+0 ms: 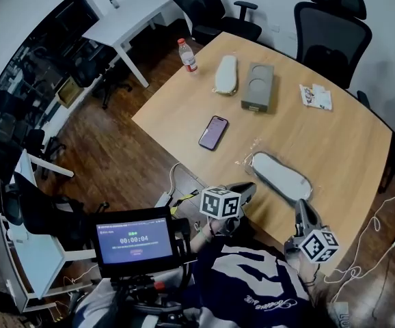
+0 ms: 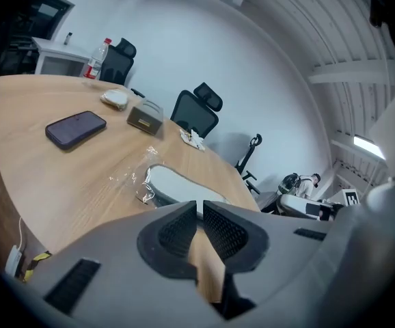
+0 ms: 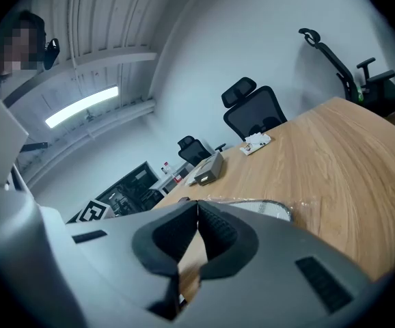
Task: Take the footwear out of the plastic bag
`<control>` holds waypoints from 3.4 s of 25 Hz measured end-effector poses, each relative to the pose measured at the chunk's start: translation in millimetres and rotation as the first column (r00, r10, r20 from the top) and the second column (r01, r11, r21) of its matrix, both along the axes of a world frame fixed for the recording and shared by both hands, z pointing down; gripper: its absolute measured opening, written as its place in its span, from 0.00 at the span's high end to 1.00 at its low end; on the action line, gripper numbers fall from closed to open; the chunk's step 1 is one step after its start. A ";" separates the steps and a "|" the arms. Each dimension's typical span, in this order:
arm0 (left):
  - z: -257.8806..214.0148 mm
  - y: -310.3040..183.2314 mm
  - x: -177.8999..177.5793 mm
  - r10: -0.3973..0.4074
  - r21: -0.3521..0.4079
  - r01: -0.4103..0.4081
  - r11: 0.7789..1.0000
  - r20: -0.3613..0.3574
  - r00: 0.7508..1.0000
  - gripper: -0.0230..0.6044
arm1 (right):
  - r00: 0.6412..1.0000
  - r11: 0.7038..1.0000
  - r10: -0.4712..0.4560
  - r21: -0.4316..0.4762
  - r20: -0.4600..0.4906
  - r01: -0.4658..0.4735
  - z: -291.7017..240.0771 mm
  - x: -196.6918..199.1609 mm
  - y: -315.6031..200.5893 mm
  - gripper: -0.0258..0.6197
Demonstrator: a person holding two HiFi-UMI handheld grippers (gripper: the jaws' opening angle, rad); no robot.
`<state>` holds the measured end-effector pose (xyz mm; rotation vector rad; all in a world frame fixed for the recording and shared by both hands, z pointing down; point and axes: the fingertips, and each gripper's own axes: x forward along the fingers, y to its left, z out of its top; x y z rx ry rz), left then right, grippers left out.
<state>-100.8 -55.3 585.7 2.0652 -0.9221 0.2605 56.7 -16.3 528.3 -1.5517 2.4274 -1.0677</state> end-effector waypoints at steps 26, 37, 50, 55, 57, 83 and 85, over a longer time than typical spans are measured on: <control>86.6 -50.1 -12.6 -0.195 -0.356 0.172 0.919 -0.030 0.980 0.63 | 0.989 0.981 0.140 -0.131 -0.049 -0.145 42.0 71.5 -28.5 0.96; 84.4 -65.1 -3.2 -0.312 -0.427 0.231 0.874 -0.129 0.941 0.63 | 0.932 0.970 -0.202 -0.192 -0.302 0.148 87.4 20.8 -85.8 0.94; 80.9 -70.1 1.7 -0.340 -0.441 0.237 0.866 -0.171 0.925 0.63 | 0.873 0.932 -0.322 -0.283 -0.367 0.225 124.8 8.6 -84.4 0.96; 83.3 -78.1 5.3 -0.400 -0.472 0.254 0.844 -0.238 0.885 0.63 | 0.892 0.922 -0.340 -0.293 -0.297 0.254 125.8 14.1 -79.3 0.96; 84.0 -83.2 7.1 -0.417 -0.480 0.261 0.838 -0.253 0.873 0.63 | 0.899 0.917 -0.344 -0.302 -0.270 0.260 126.0 14.1 -79.8 0.96; 89.0 -82.7 3.9 -0.444 -0.503 0.287 0.815 -0.224 0.868 0.78 | 0.962 0.880 -0.251 -0.440 -0.108 0.180 141.3 87.7 -15.7 0.78; 90.0 -83.0 4.1 -0.448 -0.508 0.286 0.813 -0.229 0.864 0.79 | 0.960 0.862 -0.261 -0.472 -0.098 0.186 144.9 88.0 -18.0 0.78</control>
